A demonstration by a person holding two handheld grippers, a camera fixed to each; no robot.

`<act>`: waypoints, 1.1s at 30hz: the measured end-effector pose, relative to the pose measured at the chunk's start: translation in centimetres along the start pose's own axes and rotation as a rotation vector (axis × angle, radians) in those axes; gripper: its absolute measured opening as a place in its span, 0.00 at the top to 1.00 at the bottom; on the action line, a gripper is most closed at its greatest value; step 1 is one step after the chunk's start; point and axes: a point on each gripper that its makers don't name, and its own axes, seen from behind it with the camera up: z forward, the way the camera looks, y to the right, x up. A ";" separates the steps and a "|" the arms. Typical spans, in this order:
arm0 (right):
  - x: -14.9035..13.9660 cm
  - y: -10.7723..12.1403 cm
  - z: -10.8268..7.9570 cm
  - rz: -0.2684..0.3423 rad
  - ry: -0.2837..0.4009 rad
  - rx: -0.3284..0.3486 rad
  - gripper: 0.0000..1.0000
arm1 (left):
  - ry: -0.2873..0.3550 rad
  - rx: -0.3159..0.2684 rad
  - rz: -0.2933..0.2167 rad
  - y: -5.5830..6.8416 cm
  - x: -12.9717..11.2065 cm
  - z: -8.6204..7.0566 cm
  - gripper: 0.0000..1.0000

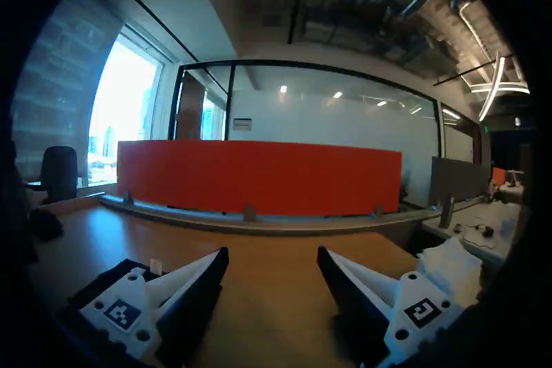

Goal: Fold towel

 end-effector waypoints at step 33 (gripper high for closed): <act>10.2 -2.4 0.1 -0.037 -0.077 0.099 0.01 | -0.120 -0.133 0.056 1.5 8.0 0.1 0.06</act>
